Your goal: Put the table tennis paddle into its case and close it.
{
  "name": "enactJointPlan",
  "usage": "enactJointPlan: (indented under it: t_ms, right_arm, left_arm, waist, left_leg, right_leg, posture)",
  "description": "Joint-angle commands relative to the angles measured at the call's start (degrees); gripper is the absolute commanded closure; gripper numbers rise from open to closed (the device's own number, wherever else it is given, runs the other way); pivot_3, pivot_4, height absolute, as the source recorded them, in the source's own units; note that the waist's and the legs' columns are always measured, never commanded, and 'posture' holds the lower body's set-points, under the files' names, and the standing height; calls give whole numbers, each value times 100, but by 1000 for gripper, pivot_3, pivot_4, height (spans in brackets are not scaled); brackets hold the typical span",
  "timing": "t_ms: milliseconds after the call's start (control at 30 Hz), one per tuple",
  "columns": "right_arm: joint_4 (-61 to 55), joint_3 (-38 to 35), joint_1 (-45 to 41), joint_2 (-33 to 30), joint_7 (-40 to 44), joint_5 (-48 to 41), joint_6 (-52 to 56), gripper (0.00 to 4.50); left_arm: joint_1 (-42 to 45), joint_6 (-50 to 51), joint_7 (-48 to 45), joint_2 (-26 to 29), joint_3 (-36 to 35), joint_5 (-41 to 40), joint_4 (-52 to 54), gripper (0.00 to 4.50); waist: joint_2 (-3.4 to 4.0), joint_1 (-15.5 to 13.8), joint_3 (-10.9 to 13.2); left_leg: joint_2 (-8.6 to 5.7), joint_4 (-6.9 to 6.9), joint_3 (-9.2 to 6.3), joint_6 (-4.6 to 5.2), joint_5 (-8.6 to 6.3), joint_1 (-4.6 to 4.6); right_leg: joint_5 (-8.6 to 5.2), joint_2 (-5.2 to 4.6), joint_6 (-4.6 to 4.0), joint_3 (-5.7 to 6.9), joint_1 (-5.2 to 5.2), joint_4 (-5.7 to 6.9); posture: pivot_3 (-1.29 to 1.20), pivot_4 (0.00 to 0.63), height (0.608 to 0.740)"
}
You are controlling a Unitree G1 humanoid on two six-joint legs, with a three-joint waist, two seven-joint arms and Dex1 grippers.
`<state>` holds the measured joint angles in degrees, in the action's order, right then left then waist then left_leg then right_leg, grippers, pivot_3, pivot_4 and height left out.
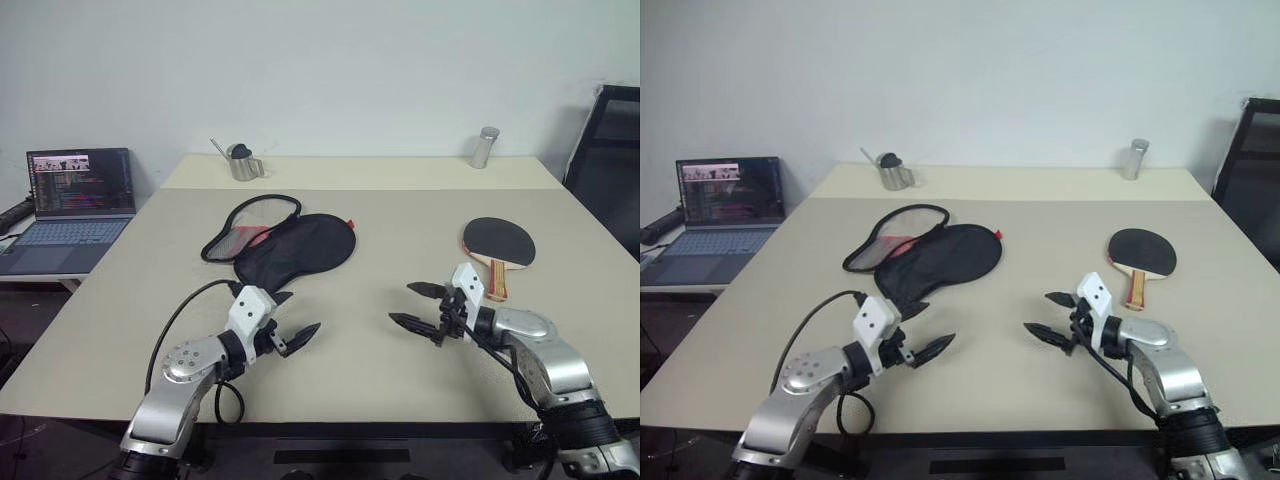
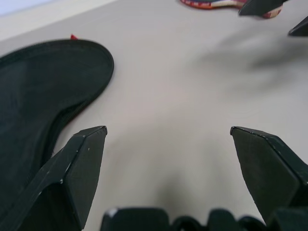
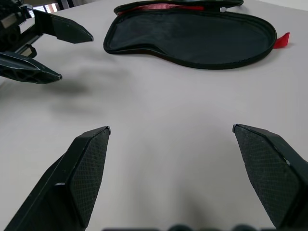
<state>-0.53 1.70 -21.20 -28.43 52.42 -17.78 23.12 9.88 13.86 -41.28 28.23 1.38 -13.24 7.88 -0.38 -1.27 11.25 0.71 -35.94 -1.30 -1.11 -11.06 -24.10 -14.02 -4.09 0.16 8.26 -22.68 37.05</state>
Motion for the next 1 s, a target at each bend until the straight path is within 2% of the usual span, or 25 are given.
enactJointPlan:
  t_ms: [33, 367, 500, 767, 1000]
  right_arm:
    - [-211, -28, -16, -285, 73, 40, 30, 19]
    - [-966, -294, -83, -508, -125, -348, 713, 19]
    - [-1144, -342, -142, -549, -178, -503, 868, 19]
    - [-1108, -85, -526, -252, -315, -465, 787, 19]
    - [-1022, -56, -615, -184, -239, -475, 645, 19]
  left_arm:
    - [165, -348, -43, -100, 42, 49, -235, 0]
    - [363, -740, -112, -264, -39, 19, -850, 0]
    - [405, -489, -22, -251, -286, -224, -786, 0]
    - [376, -389, -127, 190, -983, -509, -1110, 0]
    - [836, 69, 270, 141, -1319, -697, -1540, 0]
  waist:
    - [0, -11, 0]
    - [-2, -11, 1]
    - [-5, -11, 2]
    - [-5, -2, 3]
    - [-8, -21, 3]
  left_leg:
    - [-1, -1, 0, 0, 0, 0]
    - [3, 1, 0, 0, 0, -4]
    - [1, -3, -1, -1, -1, -5]
    - [15, 1, 0, -1, -1, -8]
    - [-3, -10, 0, -1, -1, -32]
  right_leg:
    - [0, 0, 0, 0, 0, 0]
    - [0, 1, -1, 2, -4, 0]
    - [0, 0, 0, 1, -3, -1]
    - [0, 3, -1, 3, -14, 1]
    - [3, 2, 4, 2, -27, 2]
  posture:
    - [0, 150, 740]
    - [0, 150, 740]
    - [0, 150, 740]
    - [0, 150, 740]
    - [0, 150, 740]
